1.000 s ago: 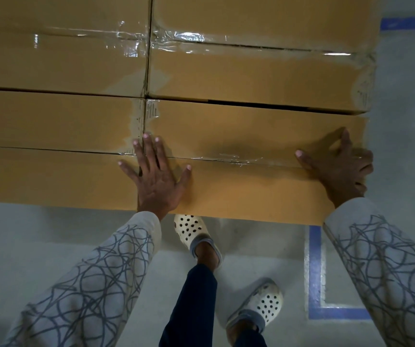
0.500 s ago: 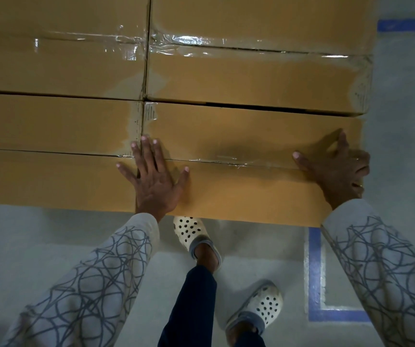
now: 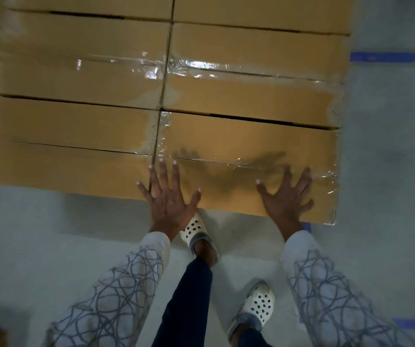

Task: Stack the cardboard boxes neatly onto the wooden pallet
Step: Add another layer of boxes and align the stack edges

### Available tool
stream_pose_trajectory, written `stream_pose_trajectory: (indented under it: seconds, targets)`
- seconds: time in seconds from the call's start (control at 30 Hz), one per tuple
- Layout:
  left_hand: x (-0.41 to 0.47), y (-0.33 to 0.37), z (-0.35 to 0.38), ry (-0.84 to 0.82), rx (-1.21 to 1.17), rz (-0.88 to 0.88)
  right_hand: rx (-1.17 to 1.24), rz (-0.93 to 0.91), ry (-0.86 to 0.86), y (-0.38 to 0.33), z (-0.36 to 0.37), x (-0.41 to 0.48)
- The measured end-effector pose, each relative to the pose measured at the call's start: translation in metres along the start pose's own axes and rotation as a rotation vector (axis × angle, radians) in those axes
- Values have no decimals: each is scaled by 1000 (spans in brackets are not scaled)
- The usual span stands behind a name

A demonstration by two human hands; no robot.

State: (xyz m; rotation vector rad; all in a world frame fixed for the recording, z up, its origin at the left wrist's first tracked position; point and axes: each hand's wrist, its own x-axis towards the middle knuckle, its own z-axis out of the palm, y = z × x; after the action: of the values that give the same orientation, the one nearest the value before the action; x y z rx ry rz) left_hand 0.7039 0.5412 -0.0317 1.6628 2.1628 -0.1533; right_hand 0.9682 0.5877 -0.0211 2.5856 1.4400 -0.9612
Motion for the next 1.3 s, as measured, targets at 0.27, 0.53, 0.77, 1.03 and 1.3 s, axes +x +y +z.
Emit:
stream_pose_trajectory:
  seconds: [0.27, 0.53, 0.77, 1.03, 1.3]
  targets:
    - [-174, 58, -125, -26, -117, 91, 6, -313, -155, -8, -107, -189]
    - [-343, 85, -245, 14, -784, 52, 382, -434, -134, 13, -240, -344]
    - [-458, 33, -319, -96, -1410, -210, 846, -176, -459, 10, -294, -473]
    - [-491, -45, -369, -63, -1566, -221, 898, -193, -600, -87, -278, -543]
    - [-475, -182, -438, 24, -1540, -151, 986, -260, -687, -218, -208, -624]
